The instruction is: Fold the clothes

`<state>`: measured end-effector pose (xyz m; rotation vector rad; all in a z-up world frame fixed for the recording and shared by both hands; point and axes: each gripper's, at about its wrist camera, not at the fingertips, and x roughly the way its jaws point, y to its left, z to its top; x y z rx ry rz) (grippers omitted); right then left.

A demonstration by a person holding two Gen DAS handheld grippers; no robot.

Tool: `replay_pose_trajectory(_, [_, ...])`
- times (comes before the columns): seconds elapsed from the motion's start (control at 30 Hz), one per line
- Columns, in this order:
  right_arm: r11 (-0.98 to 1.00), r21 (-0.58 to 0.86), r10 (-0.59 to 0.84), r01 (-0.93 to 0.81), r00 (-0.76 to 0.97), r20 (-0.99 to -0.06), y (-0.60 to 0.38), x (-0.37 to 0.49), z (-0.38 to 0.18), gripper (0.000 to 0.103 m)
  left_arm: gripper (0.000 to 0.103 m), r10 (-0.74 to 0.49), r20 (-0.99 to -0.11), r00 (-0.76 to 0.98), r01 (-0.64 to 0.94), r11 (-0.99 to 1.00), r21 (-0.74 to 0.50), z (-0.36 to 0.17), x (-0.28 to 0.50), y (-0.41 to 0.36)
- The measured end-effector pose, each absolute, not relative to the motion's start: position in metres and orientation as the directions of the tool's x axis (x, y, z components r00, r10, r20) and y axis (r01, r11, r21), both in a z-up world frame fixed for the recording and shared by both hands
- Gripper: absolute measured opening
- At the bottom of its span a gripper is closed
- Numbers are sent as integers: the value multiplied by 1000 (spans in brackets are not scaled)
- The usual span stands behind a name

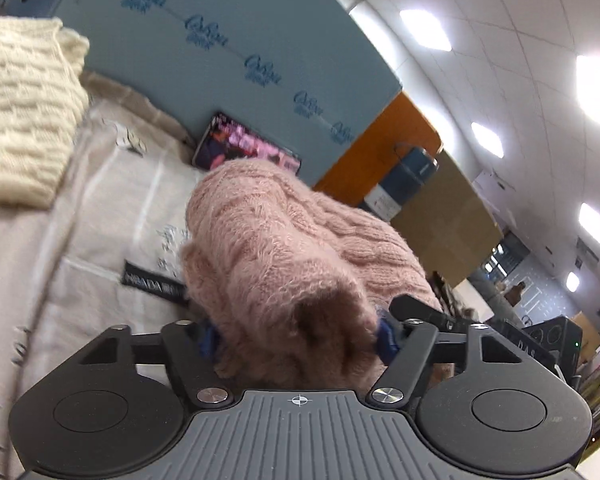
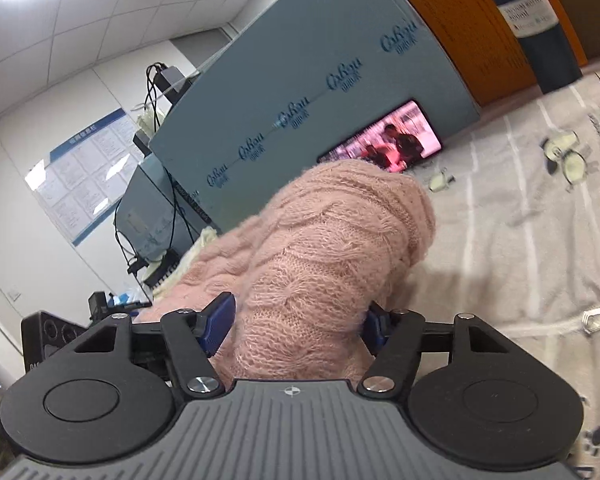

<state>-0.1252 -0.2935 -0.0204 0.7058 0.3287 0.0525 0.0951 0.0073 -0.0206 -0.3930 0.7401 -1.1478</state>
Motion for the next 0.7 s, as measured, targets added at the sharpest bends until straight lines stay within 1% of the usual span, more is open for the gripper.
replay_pose_trajectory(0.1, [743,668,179,30,954,-242,-285,-111,-7,58,69,-917,-259,302,683,398,-612,-9,100,26])
replay_pose_trajectory(0.23, [764,644,216,-50,960,-181,-260,-83,18,58,69,-882,-166,440,669,446,-595,8,112,57])
replay_pose_trajectory(0.4, [768,614,298,-182,950,-91,-227,-40,56,58,69,-797,-39,602,659,525,-538,46,120,97])
replay_pose_trajectory(0.5, [773,582,349,-253,936,-56,-207,-11,69,58,69,-743,15,669,652,577,-491,66,128,121])
replay_pose_trajectory(0.57, [763,576,384,-295,923,-35,-195,9,70,59,69,-710,44,703,637,600,-484,67,138,135])
replay_pose_trajectory(0.63, [757,569,411,-323,911,-29,-185,33,65,59,69,-672,50,739,611,635,-473,57,146,142])
replay_pose_trajectory(0.67, [758,563,421,-330,906,-35,-180,46,61,59,69,-653,49,756,595,654,-467,51,150,145])
replay_pose_trajectory(0.7, [758,559,432,-337,901,-43,-175,58,56,59,69,-633,28,774,572,679,-459,46,153,147])
